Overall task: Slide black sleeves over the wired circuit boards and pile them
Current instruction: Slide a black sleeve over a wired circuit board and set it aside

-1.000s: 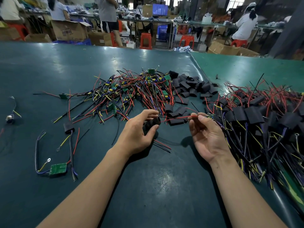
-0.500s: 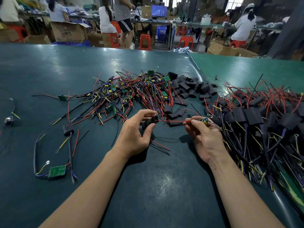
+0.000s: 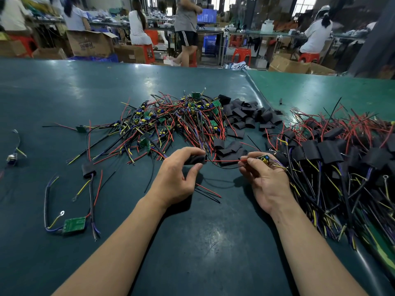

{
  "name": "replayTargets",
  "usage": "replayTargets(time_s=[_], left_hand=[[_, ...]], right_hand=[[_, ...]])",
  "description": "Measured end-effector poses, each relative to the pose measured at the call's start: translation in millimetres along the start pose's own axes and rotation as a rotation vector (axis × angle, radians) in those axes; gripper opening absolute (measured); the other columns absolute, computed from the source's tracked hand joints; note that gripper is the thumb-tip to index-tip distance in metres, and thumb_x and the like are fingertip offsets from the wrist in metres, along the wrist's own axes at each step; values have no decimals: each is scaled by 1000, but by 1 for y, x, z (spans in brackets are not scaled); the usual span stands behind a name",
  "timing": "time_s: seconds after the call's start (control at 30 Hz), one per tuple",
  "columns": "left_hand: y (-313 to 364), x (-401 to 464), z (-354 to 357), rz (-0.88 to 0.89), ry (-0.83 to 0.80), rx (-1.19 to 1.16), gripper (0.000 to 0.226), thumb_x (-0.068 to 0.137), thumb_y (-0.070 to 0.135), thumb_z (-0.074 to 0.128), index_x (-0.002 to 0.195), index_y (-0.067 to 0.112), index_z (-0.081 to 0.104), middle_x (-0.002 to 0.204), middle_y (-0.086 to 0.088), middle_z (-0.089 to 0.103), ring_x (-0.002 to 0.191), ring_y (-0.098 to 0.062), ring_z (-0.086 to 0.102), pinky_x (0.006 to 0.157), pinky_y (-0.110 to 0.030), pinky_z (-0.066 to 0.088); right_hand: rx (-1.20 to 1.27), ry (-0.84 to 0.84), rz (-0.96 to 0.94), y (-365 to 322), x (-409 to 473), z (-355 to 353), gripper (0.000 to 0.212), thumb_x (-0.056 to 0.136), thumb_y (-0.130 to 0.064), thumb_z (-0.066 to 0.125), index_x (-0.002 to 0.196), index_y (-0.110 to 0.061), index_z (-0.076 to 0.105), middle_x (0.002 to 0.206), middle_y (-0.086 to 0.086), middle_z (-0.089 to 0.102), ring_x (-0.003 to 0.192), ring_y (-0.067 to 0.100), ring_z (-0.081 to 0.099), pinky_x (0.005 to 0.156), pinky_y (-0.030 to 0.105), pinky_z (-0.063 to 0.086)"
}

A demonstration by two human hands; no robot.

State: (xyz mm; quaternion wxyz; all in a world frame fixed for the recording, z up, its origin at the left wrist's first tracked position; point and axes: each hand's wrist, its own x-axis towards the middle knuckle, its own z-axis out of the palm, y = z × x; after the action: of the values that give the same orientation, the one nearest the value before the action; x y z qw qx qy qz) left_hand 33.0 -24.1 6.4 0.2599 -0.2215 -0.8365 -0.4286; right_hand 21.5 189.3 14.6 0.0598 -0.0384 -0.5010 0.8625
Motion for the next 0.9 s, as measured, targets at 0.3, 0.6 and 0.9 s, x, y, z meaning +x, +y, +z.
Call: replayTargets(time_s=[0.3,0.6,0.9], left_hand=[[-4,0,0,11,-14,3,26,88,5,66,113,10,66,108,0,68,104,-14,64,93,-36,53],[-4,0,1,28,10,-46,23,90,7,65,113,4,67,115,-2,69,112,-11,64,98,-36,52],[-7,0,1,-45,85,-114,21,92,10,61,112,9,66,111,2,70,108,-11,66,97,-37,54]], right_hand=[[80,10,-61,-4,-2,1,20,90,13,55,86,-5,63,75,8,72,71,18,70,66,23,58],[113,-86,-49,-9,-5,-1,28,85,10,58,77,-14,71,80,8,73,75,18,70,67,24,58],[82,-156,-66,-5,-6,2,23,74,6,63,71,-15,73,79,9,72,74,19,69,70,25,58]])
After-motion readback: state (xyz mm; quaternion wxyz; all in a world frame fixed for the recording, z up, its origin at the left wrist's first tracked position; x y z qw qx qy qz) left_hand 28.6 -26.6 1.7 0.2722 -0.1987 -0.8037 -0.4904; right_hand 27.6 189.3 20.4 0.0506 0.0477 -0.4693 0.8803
